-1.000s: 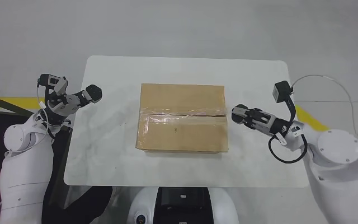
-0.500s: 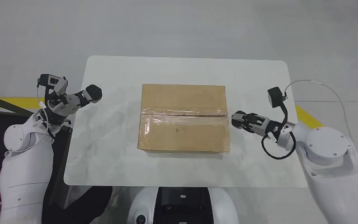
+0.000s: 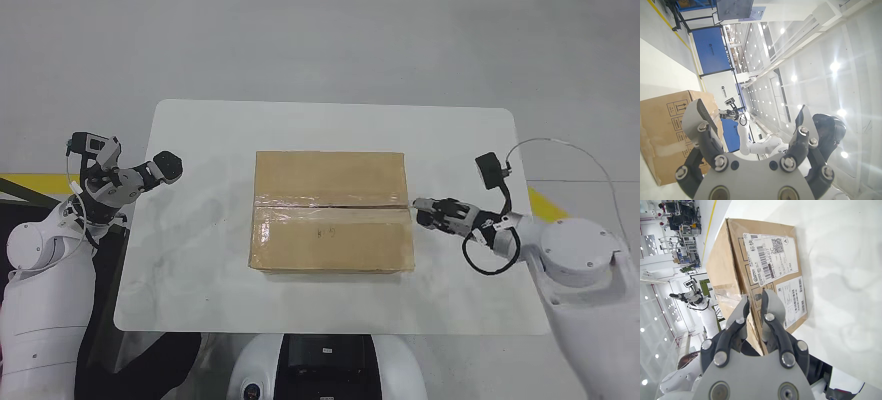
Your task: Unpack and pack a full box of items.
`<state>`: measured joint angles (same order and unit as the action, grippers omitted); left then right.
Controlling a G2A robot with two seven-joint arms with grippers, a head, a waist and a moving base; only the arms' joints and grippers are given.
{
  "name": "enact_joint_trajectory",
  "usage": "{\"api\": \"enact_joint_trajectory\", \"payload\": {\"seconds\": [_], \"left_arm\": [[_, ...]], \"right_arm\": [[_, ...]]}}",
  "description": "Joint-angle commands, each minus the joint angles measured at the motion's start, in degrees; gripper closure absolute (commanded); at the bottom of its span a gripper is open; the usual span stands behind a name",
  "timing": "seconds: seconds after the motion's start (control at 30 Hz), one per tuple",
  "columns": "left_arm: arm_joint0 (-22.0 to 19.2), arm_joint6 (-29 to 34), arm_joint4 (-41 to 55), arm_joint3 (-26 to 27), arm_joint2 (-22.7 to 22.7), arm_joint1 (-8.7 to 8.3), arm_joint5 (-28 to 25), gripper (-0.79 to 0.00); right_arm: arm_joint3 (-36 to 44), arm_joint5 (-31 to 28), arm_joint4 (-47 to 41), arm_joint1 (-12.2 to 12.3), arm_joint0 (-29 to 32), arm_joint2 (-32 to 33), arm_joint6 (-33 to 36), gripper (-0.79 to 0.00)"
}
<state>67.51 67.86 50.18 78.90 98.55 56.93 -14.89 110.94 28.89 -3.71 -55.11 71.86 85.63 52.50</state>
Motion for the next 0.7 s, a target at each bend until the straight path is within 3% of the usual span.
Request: {"api": "enact_joint_trajectory", "payload": {"seconds": [0.0, 0.23, 0.27, 0.3, 0.4, 0.67], "left_arm": [[0.0, 0.0, 0.0, 0.0, 0.0, 0.0, 0.0, -0.785], [0.0, 0.0, 0.0, 0.0, 0.0, 0.0, 0.0, -0.785], [0.0, 0.0, 0.0, 0.0, 0.0, 0.0, 0.0, -0.785], [0.0, 0.0, 0.0, 0.0, 0.0, 0.0, 0.0, -0.785], [0.0, 0.0, 0.0, 0.0, 0.0, 0.0, 0.0, -0.785], [0.0, 0.0, 0.0, 0.0, 0.0, 0.0, 0.0, -0.785]], "right_arm": [[0.7, 0.1, -0.5, 0.1, 0.6, 1.1, -0.6, -0.785], [6.4, 0.3, -0.6, 0.6, 4.3, 6.7, -2.8, -0.785], [7.3, -0.1, -0.7, 0.7, 4.8, 7.4, -3.0, -0.622], [8.1, -0.4, -0.5, 0.8, 5.2, 7.9, -3.1, -0.369], [9.7, -1.5, -0.3, 0.9, 5.3, 8.1, -3.0, 0.0], [9.5, -4.2, -2.6, 0.6, 0.2, 2.0, -3.1, 0.0]]}}
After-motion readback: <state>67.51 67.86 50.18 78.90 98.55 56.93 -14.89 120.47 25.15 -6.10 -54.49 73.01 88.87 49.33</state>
